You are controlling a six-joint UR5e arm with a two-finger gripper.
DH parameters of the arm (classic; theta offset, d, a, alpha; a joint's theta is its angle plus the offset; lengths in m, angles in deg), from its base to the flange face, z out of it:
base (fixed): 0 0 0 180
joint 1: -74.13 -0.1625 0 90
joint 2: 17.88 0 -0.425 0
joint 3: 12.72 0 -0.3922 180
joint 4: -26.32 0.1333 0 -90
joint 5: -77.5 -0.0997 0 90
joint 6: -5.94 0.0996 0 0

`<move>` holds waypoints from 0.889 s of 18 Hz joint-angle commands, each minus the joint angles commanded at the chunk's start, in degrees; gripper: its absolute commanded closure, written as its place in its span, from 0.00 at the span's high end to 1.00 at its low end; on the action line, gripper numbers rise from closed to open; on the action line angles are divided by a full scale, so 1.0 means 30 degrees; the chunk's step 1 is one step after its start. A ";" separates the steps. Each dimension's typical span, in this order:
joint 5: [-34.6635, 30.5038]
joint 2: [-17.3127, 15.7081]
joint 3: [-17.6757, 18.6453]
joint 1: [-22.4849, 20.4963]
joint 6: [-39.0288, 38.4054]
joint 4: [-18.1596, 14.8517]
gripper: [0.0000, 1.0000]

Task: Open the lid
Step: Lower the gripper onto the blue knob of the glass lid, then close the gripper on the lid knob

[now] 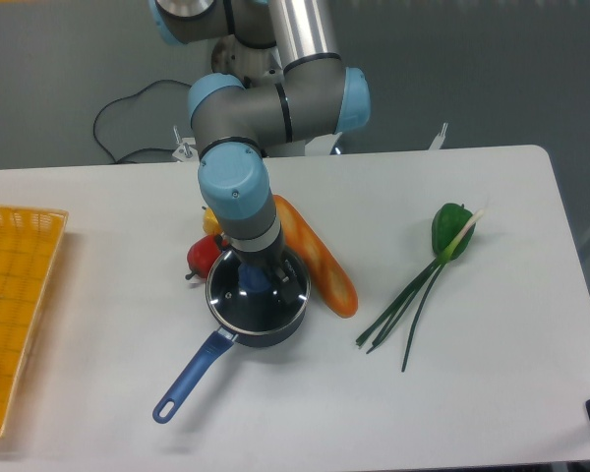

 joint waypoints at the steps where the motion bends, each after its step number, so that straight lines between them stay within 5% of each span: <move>1: 0.0176 0.0000 0.0000 -0.0029 0.0000 0.0000 1.00; 16: 0.1232 0.0205 -0.0117 -0.0088 0.0029 -0.0029 1.00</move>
